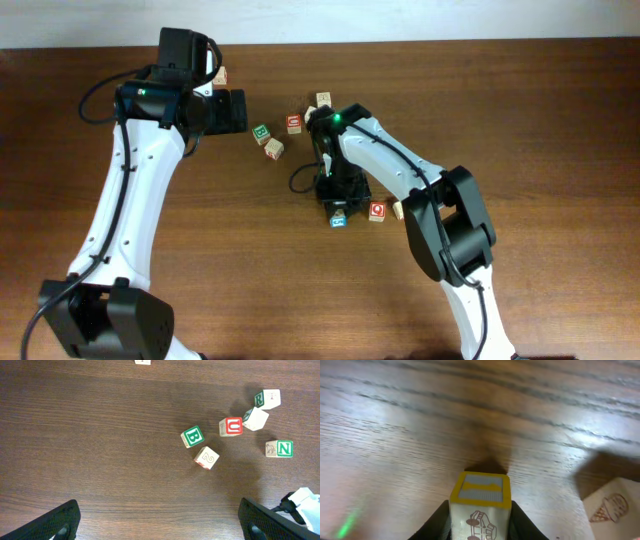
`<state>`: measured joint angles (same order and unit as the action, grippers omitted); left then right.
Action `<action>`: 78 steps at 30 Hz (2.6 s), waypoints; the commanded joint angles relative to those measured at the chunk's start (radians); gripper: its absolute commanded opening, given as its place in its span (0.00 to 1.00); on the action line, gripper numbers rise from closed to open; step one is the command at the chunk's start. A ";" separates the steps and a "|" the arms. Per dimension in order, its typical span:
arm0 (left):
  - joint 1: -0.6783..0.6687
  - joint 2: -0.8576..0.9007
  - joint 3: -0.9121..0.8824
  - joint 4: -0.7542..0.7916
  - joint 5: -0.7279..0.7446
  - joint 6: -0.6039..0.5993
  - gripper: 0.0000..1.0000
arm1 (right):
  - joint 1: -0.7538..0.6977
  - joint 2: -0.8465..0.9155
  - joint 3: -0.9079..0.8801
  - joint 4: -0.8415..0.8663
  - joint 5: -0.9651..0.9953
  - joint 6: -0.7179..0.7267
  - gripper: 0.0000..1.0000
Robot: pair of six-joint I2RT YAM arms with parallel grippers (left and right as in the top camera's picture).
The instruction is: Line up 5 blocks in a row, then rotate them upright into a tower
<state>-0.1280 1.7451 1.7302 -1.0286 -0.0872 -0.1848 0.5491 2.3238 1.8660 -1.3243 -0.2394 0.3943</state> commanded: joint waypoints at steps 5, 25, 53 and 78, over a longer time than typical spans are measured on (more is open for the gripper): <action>0.000 0.007 0.023 0.002 -0.015 -0.012 0.99 | 0.007 0.016 -0.014 -0.014 0.051 0.013 0.48; 0.000 0.007 0.023 0.002 -0.015 -0.012 0.99 | -0.067 0.072 0.330 0.288 0.312 -0.023 0.64; 0.000 0.007 0.023 0.002 -0.015 -0.012 0.99 | -0.070 0.188 0.362 0.314 0.251 -0.023 0.28; 0.000 0.007 0.023 0.002 -0.015 -0.012 0.99 | 0.097 0.188 0.432 -0.219 0.126 0.124 0.27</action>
<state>-0.1280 1.7451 1.7302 -1.0286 -0.0875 -0.1844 0.6315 2.4931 2.2929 -1.5311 -0.2291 0.4225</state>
